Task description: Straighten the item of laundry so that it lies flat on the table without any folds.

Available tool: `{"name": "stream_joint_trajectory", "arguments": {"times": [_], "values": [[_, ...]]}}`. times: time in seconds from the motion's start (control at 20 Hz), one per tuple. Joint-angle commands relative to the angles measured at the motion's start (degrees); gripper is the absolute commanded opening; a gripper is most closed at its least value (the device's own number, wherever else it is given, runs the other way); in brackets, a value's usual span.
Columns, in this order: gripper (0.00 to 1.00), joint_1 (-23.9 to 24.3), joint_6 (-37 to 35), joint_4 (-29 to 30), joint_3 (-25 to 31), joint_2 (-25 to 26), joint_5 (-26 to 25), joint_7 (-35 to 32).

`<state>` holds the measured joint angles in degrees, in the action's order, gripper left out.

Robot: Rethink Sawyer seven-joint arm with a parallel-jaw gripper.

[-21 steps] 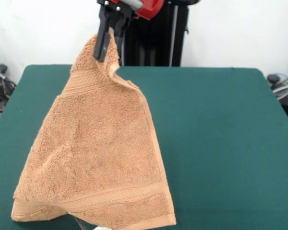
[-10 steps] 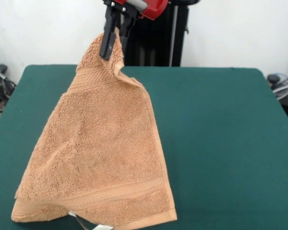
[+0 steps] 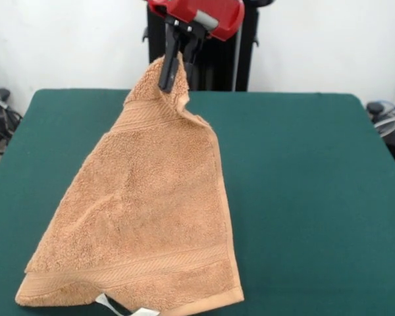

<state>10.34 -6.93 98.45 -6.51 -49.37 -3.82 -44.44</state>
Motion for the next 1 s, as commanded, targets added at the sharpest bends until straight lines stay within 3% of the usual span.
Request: {"name": "stream_joint_trajectory", "arguments": {"times": [0.05,0.45,1.0], "values": [[0.00,-0.08,4.73,10.38,-1.02,1.35,2.71,-21.32],[0.00,0.45,8.63,15.33,-0.60,0.57,4.22,-21.83],[0.00,-2.63,13.09,24.60,-2.04,-3.49,8.18,-24.32]]}}
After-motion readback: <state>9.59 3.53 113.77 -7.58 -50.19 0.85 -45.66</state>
